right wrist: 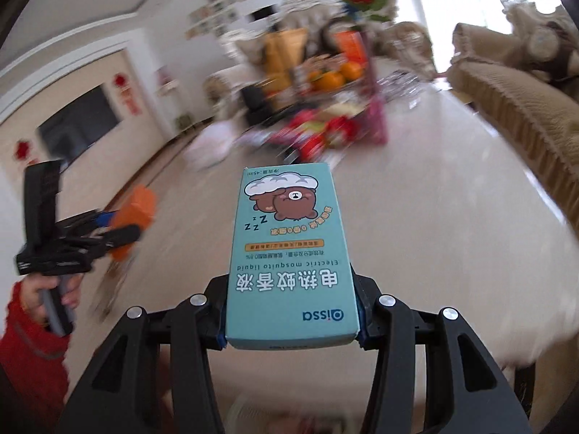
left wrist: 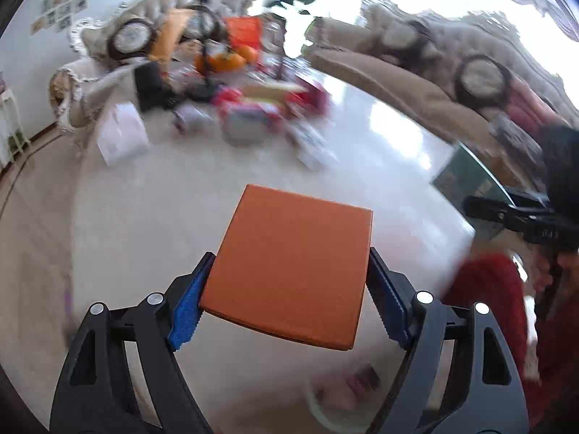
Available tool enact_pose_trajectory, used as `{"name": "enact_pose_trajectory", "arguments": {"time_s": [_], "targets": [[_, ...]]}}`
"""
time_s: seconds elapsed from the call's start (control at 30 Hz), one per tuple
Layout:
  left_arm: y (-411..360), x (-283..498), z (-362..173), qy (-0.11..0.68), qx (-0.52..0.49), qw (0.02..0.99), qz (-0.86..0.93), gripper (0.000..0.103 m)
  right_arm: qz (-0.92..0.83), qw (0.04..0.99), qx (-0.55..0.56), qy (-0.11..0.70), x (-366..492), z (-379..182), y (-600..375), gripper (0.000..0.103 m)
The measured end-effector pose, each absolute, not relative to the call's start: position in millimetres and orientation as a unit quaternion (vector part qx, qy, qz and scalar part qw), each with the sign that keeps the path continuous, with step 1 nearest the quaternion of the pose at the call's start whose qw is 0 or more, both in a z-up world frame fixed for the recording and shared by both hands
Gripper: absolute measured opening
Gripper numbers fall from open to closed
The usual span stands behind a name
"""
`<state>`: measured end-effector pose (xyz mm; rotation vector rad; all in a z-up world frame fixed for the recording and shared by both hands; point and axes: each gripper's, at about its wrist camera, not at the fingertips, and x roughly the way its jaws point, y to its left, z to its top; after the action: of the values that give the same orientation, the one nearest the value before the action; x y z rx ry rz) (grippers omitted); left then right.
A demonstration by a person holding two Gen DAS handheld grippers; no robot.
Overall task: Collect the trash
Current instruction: 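Carry both boxes over the wastebasket and open both tools to drop them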
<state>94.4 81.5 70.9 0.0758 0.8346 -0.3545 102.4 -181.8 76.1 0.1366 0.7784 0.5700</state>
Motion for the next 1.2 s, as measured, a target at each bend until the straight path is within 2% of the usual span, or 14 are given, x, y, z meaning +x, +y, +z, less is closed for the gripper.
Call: {"name": "enact_pose_trajectory", "arguments": {"time_s": [0.1,0.23,0.37,0.47,0.7,0.77,0.8,0.83,0.9,1.1,1.2], "targets": [[53,31,46,0.422,0.026,0.883,-0.204,0.079,0.313,0.859,0.061,0.4,51,65,-180,0.047],[23,-19,-22,0.485,0.004,0.849,-0.212,0.079,0.321,0.837,0.04,0.441,11,39,-171,0.046],[11,-29,-103,0.548,-0.027,0.817,-0.177,0.079,0.271,0.814,0.02,0.514,4,-26,-165,0.046],[6,-22,-143,0.577,-0.033,0.801,-0.153,0.079,0.232,0.795,0.003,0.561,9,-80,-155,0.046],[-5,-7,-182,0.598,-0.015,0.786,-0.156,0.079,0.199,0.767,-0.037,0.609,20,-146,-130,0.047],[-4,-6,-191,0.606,-0.021,0.781,-0.15,0.081,0.195,0.771,-0.041,0.605,21,-150,-127,0.047],[-3,-6,-196,0.608,-0.017,0.781,-0.142,0.087,0.194,0.772,-0.043,0.603,12,-150,-131,0.049],[-3,-5,-200,0.607,-0.014,0.783,-0.134,0.092,0.196,0.774,-0.036,0.601,12,-150,-132,0.055],[-1,-5,-205,0.611,-0.027,0.78,-0.134,0.094,0.189,0.774,-0.024,0.604,11,-150,-143,0.072],[6,-1,-199,0.601,-0.039,0.788,-0.126,0.097,0.163,0.773,-0.005,0.614,14,-152,-158,0.073],[12,-16,-164,0.576,-0.044,0.803,-0.142,0.097,0.169,0.782,-0.018,0.6,6,-132,-161,0.073]]}}
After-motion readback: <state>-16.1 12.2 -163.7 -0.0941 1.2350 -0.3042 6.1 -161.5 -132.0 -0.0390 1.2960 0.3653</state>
